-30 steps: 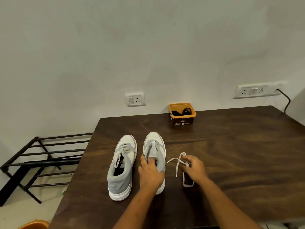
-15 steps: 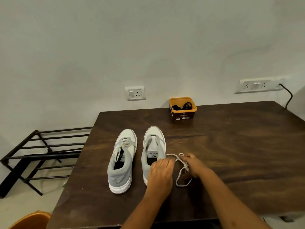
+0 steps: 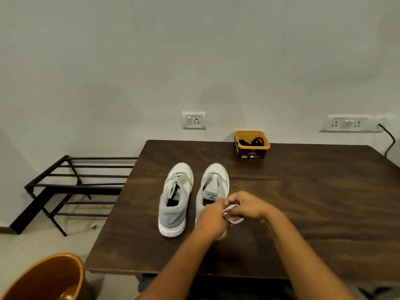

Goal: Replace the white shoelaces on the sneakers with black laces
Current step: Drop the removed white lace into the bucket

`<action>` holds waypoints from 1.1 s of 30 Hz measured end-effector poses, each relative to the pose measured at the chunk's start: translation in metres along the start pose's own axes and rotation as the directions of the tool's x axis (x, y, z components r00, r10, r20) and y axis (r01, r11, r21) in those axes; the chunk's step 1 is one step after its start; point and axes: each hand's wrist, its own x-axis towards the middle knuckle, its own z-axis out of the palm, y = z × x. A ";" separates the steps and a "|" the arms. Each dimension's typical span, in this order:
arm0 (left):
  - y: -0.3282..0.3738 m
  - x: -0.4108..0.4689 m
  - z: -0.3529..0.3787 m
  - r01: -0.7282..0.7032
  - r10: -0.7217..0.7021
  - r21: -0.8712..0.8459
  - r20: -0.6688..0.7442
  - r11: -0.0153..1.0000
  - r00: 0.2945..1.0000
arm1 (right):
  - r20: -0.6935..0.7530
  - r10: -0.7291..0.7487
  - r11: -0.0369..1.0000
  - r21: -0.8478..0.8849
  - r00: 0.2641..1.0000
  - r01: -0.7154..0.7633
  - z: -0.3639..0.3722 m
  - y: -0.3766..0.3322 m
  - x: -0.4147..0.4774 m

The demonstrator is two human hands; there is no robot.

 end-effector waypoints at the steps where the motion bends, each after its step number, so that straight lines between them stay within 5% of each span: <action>1: -0.009 -0.007 -0.015 0.030 -0.028 -0.127 0.017 0.991 0.999 | 0.028 -0.024 0.999 0.046 0.999 0.023 0.004 -0.017 -0.001; 5: -0.056 -0.046 -0.079 0.049 -0.019 -0.576 0.058 0.816 0.998 | 0.044 -0.144 0.986 0.086 0.989 0.140 0.037 -0.083 0.011; 12: -0.188 -0.149 -0.156 0.132 -0.304 -0.677 -0.141 0.724 0.942 | 0.128 -0.238 0.960 0.182 0.963 0.213 0.196 -0.169 0.077; 16: -0.269 -0.202 -0.160 0.183 -0.491 -0.732 -0.231 0.656 0.840 | 0.250 -0.173 0.968 0.223 0.953 0.117 0.300 -0.191 0.122; 26: -0.430 -0.246 -0.132 0.087 -0.881 -0.985 -0.093 0.149 0.463 | 0.244 0.071 0.979 0.170 0.967 -0.115 0.472 -0.174 0.215; 33: -0.486 -0.229 -0.096 -0.024 -0.927 -1.000 -0.008 0.000 0.375 | 0.285 0.175 0.974 0.087 0.942 -0.207 0.517 -0.135 0.248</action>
